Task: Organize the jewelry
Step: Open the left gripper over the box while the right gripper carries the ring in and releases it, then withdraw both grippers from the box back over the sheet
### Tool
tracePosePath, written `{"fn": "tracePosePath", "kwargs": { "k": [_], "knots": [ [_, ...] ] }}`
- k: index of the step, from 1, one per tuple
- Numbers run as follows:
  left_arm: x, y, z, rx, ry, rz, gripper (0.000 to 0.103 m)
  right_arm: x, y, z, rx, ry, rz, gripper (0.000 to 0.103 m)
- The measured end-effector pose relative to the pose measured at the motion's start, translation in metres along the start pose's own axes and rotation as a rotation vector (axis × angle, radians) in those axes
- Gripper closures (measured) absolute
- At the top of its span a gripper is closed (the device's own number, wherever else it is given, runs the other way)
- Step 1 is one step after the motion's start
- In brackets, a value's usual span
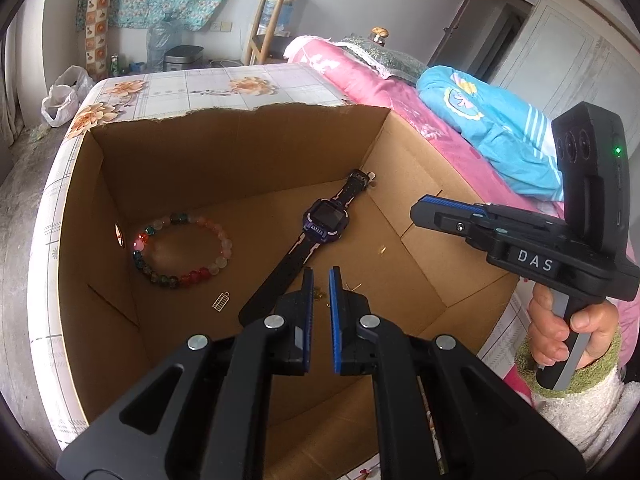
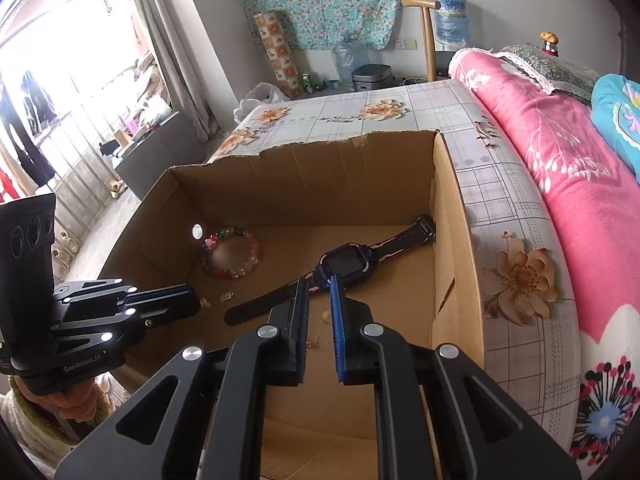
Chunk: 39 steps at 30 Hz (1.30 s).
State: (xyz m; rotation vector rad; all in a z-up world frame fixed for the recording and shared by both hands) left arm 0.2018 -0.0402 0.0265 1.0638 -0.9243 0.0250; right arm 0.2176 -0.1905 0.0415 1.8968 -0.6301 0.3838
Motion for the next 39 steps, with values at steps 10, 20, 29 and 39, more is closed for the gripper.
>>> {"fn": "tracePosePath", "kwargs": {
  "k": [10,20,29,39],
  "knots": [
    [0.004,0.007,-0.004,-0.001,0.024,0.037,0.096,0.008,0.023,0.007,0.041,-0.032,0.078,0.091],
    [-0.018,0.067,0.018,-0.012,-0.044,0.212,0.083,-0.018,0.091,0.006,0.099,-0.052,0.24,0.072],
    [-0.081,0.101,0.053,-0.077,-0.123,0.264,0.069,-0.092,0.125,0.01,0.116,-0.062,0.241,0.065],
    [-0.131,0.034,0.064,0.099,-0.157,0.058,0.068,-0.158,0.05,0.048,-0.056,-0.237,-0.01,0.062]
  ]
}}
Point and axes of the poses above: each gripper's, at about its wrist camera, not at the fingertips, and y roughly against the way its jaws point, z to its right, x to its top, the point moved 5 cm from there along -y, roughly the way its jaws point, and after that the axes turned 15 degrees about -y, right-handed, at the moved point
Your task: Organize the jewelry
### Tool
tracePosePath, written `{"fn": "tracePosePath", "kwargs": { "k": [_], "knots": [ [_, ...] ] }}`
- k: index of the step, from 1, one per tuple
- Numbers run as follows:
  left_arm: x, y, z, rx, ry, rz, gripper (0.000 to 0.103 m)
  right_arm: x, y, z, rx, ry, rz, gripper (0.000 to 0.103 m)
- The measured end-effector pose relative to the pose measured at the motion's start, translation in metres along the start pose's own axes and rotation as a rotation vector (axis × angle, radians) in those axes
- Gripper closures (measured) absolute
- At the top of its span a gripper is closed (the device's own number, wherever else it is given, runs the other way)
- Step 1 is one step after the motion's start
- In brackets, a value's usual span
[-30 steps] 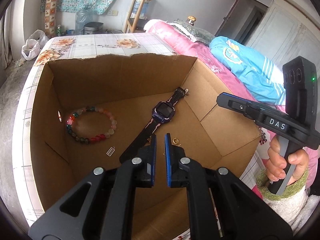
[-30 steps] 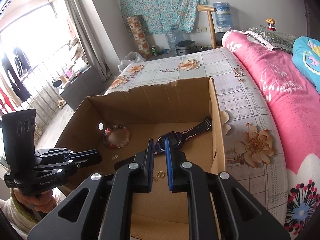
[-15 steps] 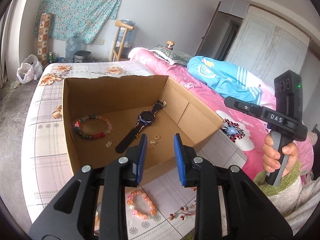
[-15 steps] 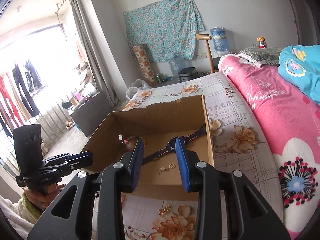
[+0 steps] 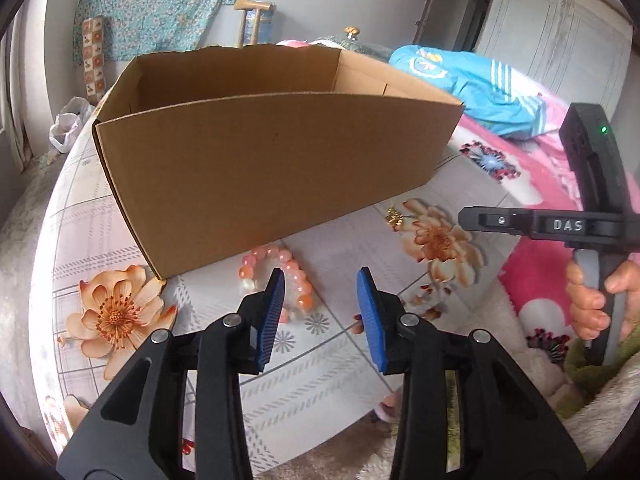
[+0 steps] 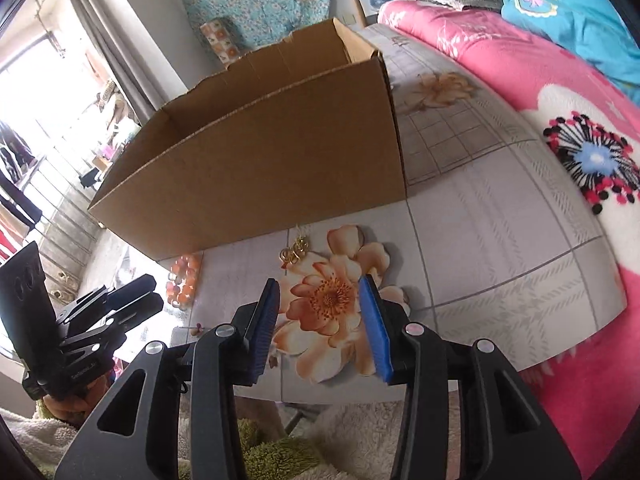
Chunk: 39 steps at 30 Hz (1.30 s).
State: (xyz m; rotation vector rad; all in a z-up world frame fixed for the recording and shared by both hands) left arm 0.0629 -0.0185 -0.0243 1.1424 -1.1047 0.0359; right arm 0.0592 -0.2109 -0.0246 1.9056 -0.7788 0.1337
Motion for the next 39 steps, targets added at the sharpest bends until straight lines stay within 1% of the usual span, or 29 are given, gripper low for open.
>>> {"fn": "tracePosePath", "kwargs": {
  "k": [2,4,6,8,9,10,14,17,19,21,23,25,28,30,35,37,39],
  "knots": [
    [-0.002,-0.009,0.0,0.027,-0.034,-0.016,0.068,-0.001,-0.006,-0.002,0.009,-0.005,-0.007,0.062],
    [-0.004,-0.02,0.0,0.056,-0.063,-0.053,0.068,0.0,-0.008,-0.005,0.017,-0.011,-0.008,0.062],
    [-0.006,-0.026,0.003,0.085,-0.092,-0.063,0.069,0.001,-0.009,-0.007,0.023,-0.016,-0.001,0.062],
    [-0.007,-0.027,0.003,0.121,-0.114,-0.062,0.072,0.003,-0.009,-0.007,0.024,-0.026,0.005,0.062],
    [-0.007,-0.027,0.001,0.118,-0.107,-0.058,0.072,0.004,-0.009,-0.006,0.024,-0.032,0.007,0.062],
    [-0.007,-0.026,-0.001,0.122,-0.1,-0.054,0.076,0.003,-0.009,-0.005,0.022,-0.036,0.01,0.062],
    [-0.01,-0.022,-0.017,0.167,-0.064,-0.061,0.076,0.003,-0.012,0.004,0.013,-0.067,0.003,0.062],
    [-0.01,-0.021,-0.029,0.182,-0.033,-0.074,0.076,0.004,-0.014,0.01,0.012,-0.09,0.0,0.062],
    [-0.01,-0.019,-0.033,0.17,-0.015,-0.082,0.076,0.006,-0.014,0.013,0.012,-0.098,0.002,0.062],
    [-0.01,-0.014,-0.035,0.154,0.0,-0.08,0.073,0.01,-0.014,0.015,0.014,-0.106,0.008,0.062],
    [-0.008,-0.008,-0.033,0.141,0.005,-0.058,0.062,0.013,-0.014,0.018,0.013,-0.119,0.016,0.056],
    [-0.004,0.001,-0.029,0.128,0.002,-0.029,0.061,0.015,-0.016,0.02,0.014,-0.128,0.017,0.055],
    [0.003,0.007,-0.019,0.101,-0.02,0.007,0.055,0.016,-0.019,0.021,0.012,-0.12,0.02,0.055],
    [0.008,0.005,-0.009,0.087,-0.051,0.02,0.055,0.017,-0.019,0.019,0.017,-0.107,0.034,0.055],
    [0.022,-0.011,0.018,0.044,-0.103,0.021,0.055,0.019,-0.019,0.011,0.013,-0.051,0.073,0.055],
    [0.028,-0.02,0.027,0.031,-0.131,0.018,0.055,0.022,-0.018,0.009,0.008,-0.029,0.096,0.059],
    [0.034,-0.029,0.036,0.023,-0.163,0.012,0.055,0.024,-0.018,0.008,0.02,-0.005,0.109,0.062]
  ]
}}
Point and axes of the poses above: each gripper's, at about its wrist camera, not at the fingertips, and y roughly against the way its jaws point, z to its right, x to its top, the point moved 5 cm from there along -y, roughly the way its jaws point, and after that the axes turned 15 degrees about -y, right-handed, at the moved point
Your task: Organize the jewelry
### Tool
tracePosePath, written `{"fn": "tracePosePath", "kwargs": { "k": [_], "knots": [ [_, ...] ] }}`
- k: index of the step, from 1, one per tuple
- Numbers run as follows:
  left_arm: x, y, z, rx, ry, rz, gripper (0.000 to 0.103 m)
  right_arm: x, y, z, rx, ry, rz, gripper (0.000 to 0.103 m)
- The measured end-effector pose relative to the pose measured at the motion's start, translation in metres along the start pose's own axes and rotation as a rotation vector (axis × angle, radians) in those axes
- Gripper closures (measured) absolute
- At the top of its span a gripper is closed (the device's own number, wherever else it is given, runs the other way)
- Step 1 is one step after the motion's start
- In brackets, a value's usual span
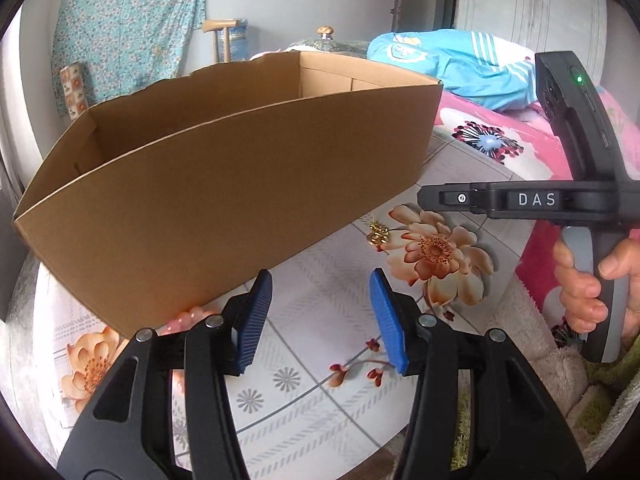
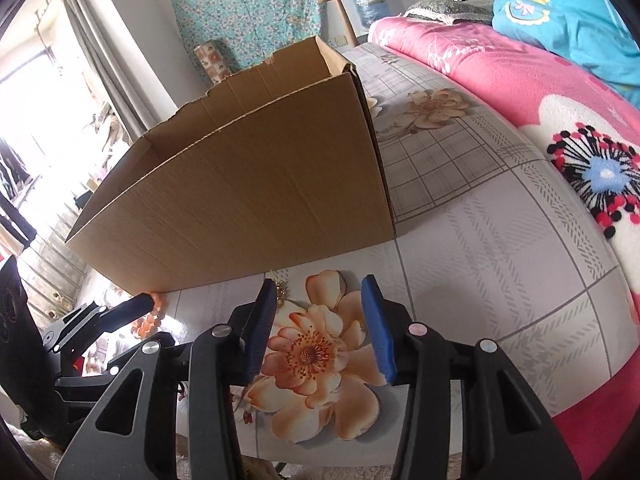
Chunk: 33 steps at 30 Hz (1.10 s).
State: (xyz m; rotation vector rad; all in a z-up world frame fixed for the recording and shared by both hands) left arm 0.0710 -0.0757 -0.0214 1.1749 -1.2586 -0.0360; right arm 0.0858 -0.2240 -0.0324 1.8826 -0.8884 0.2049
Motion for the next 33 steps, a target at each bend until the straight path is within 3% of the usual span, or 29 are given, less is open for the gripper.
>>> {"fn": "tracePosePath", "kwargs": {
  "k": [5,11,19,29,33],
  "knots": [
    [0.017,-0.023,0.014,-0.031,-0.075,-0.024,0.072,0.0,-0.005,-0.002,0.025,0.048,0.01,0.07],
    [0.032,-0.047,0.025,-0.064,-0.113,-0.054,0.08,0.0,-0.012,0.006,0.064,0.045,-0.001,0.076],
    [0.043,-0.06,0.035,-0.112,-0.12,-0.071,0.08,0.002,-0.02,0.02,0.087,-0.009,-0.011,0.076],
    [0.041,-0.07,0.037,-0.1,-0.154,-0.097,0.08,0.007,-0.023,0.033,0.141,-0.072,-0.019,0.076],
    [0.042,-0.072,0.039,-0.106,-0.151,-0.092,0.088,0.002,-0.02,0.033,0.144,-0.075,-0.016,0.076]
  ]
}}
Point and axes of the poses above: each gripper's, at about its wrist camera, not at the fingertips, and y roughly against the way its jaws point, z to its right, x to its top, the point moved 5 cm from there along -y, roughly the way its jaws point, and after that the axes turned 15 degrees about -y, right-handed, at the moved point
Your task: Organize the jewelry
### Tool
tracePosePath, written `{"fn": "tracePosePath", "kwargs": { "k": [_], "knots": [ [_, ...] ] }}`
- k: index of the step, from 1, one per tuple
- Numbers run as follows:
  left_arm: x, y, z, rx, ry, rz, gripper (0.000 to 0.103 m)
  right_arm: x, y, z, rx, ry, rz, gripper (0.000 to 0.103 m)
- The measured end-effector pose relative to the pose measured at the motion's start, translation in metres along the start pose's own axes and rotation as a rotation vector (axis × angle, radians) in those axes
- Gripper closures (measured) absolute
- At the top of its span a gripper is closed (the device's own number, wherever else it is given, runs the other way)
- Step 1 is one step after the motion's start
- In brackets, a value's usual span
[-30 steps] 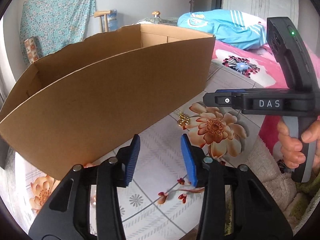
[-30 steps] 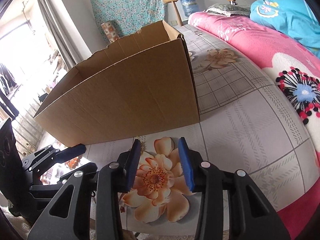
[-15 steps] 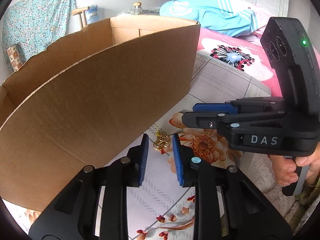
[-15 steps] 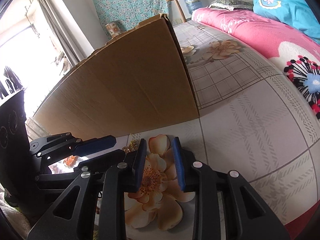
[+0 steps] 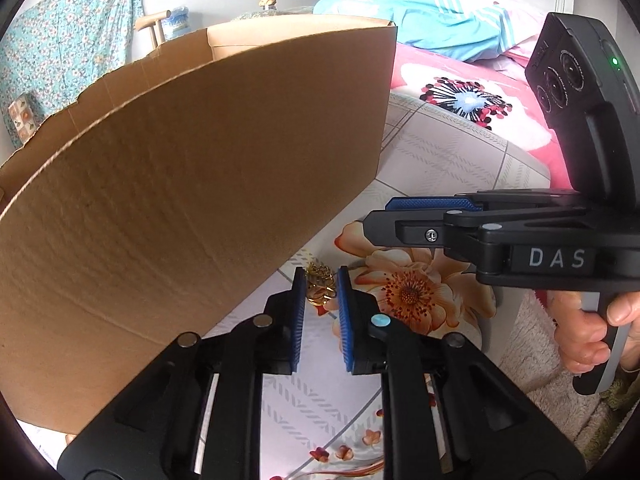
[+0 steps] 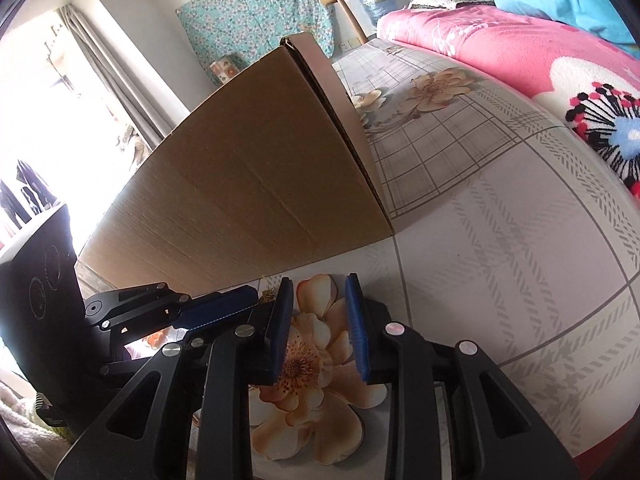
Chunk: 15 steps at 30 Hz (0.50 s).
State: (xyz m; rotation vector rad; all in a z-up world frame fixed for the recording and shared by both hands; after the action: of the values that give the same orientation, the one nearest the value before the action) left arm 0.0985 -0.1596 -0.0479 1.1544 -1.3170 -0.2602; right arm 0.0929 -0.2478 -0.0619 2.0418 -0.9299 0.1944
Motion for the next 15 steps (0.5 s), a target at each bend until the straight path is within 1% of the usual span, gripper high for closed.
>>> {"fn": "tracePosePath", "kwargs": {
  "k": [3,7,15],
  "knots": [
    [-0.001,0.001,-0.002,-0.007,0.016,0.002,0.089,0.001,0.001,0.0,0.006,-0.009,-0.001,0.076],
    [-0.002,0.009,-0.008,-0.023,0.052,0.026,0.089,0.001,0.001,0.0,0.006,-0.006,-0.002,0.076],
    [-0.005,0.033,-0.014,-0.022,0.072,0.061,0.089,0.001,0.0,-0.001,0.001,-0.001,-0.001,0.076]
  ]
}}
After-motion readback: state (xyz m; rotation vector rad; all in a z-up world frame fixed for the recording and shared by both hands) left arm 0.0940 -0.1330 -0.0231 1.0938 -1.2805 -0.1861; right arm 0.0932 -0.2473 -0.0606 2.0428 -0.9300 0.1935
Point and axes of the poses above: each gripper's, at about its wrist camera, not at the fingertips, and y roughly against the way its jaws point, z to its right, x to its top, the point moved 5 cm from there along -y, roughly the way its jaws point, and after that the axes turned 15 degrees about -y, right-handed, at the moved point
